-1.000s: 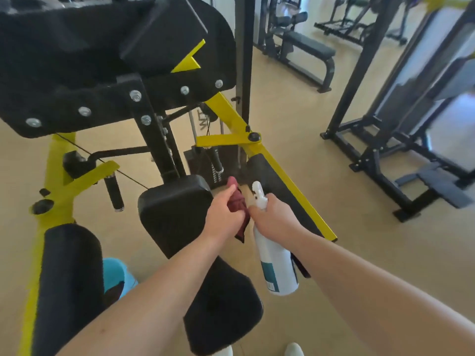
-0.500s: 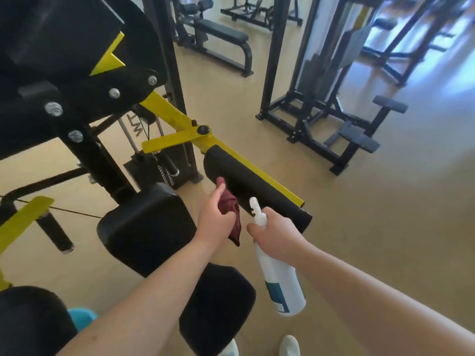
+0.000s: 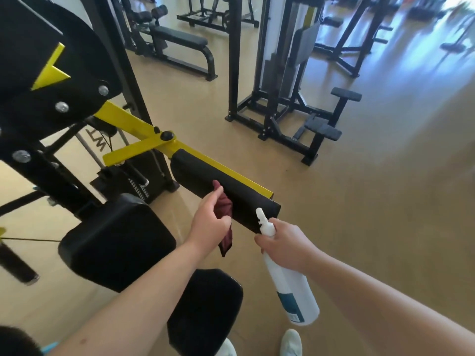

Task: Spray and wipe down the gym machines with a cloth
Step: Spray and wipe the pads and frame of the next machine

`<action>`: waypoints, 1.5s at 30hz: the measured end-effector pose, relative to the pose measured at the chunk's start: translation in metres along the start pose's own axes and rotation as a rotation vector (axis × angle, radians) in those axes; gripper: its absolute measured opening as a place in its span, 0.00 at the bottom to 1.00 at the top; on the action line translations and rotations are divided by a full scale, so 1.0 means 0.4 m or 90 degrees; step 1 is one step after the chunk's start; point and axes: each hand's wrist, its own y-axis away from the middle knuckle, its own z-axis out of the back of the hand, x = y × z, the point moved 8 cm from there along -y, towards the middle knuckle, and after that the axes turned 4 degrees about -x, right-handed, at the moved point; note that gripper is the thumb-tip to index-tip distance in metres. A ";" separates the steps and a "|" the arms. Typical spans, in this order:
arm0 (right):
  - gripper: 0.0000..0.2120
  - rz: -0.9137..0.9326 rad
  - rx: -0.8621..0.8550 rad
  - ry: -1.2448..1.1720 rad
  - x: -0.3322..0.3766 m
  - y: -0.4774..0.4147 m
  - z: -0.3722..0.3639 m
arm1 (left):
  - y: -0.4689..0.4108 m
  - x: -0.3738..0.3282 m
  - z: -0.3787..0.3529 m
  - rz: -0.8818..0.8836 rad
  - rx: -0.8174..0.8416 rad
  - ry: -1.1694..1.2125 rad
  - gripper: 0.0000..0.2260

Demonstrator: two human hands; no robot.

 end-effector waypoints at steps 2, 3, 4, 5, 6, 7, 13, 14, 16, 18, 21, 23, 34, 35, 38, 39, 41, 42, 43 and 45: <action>0.12 -0.009 -0.001 0.007 -0.019 0.005 0.007 | 0.009 -0.010 -0.017 -0.013 0.024 0.005 0.33; 0.11 -0.013 -0.003 -0.001 -0.028 0.007 0.012 | 0.016 -0.016 -0.028 -0.027 0.046 0.007 0.33; 0.10 -0.014 -0.006 -0.020 -0.035 0.008 0.020 | 0.023 -0.023 -0.040 -0.044 0.077 0.008 0.33; 0.09 -0.014 -0.012 -0.047 -0.039 0.010 0.029 | 0.029 -0.029 -0.056 -0.064 0.116 0.011 0.33; 0.08 -0.011 -0.021 -0.077 -0.041 0.011 0.041 | 0.035 -0.037 -0.071 -0.082 0.158 0.015 0.33; 0.07 -0.007 -0.030 -0.104 -0.043 0.013 0.053 | 0.039 -0.047 -0.085 -0.096 0.196 0.024 0.32; 0.07 0.001 -0.073 -0.130 -0.055 0.014 0.100 | 0.010 -0.107 -0.126 -0.260 0.268 -0.208 0.29; 0.06 -0.001 -0.078 -0.128 -0.058 0.014 0.104 | 0.001 -0.111 -0.130 -0.293 0.279 -0.287 0.31; 0.06 -0.004 -0.083 -0.129 -0.061 0.014 0.109 | -0.005 -0.124 -0.138 -0.369 0.297 -0.411 0.34; 0.05 -0.008 -0.084 -0.138 -0.067 0.012 0.110 | 0.009 -0.153 -0.147 -0.465 0.308 -0.440 0.34; 0.06 -0.019 -0.090 -0.153 -0.080 0.004 0.117 | 0.001 -0.170 -0.153 -0.483 0.320 -0.395 0.35; 0.08 -0.027 -0.090 -0.158 -0.090 -0.001 0.117 | -0.030 -0.147 -0.149 -0.441 0.302 -0.444 0.36; 0.07 -0.053 -0.073 -0.167 -0.123 -0.034 0.089 | -0.056 -0.075 -0.169 -0.350 0.124 -0.794 0.41; 0.08 -0.053 -0.072 -0.169 -0.123 -0.037 0.088 | -0.045 -0.068 -0.178 -0.338 0.089 -0.772 0.40; 0.09 -0.051 -0.067 -0.175 -0.118 -0.048 0.089 | -0.015 -0.068 -0.192 -0.329 -0.040 -0.688 0.39; 0.10 -0.047 -0.064 -0.176 -0.116 -0.052 0.091 | -0.007 -0.064 -0.195 -0.333 -0.069 -0.650 0.39; 0.10 -0.038 -0.057 -0.173 -0.113 -0.064 0.097 | 0.011 -0.054 -0.199 -0.330 -0.102 -0.545 0.38; 0.10 -0.034 -0.055 -0.172 -0.114 -0.070 0.101 | 0.021 -0.050 -0.200 -0.314 -0.114 -0.472 0.38; 0.11 -0.031 -0.052 -0.170 -0.115 -0.076 0.105 | 0.032 -0.045 -0.201 -0.278 -0.129 -0.388 0.37; 0.13 -0.020 -0.042 -0.169 -0.116 -0.088 0.113 | 0.059 -0.036 -0.201 -0.177 -0.186 -0.199 0.31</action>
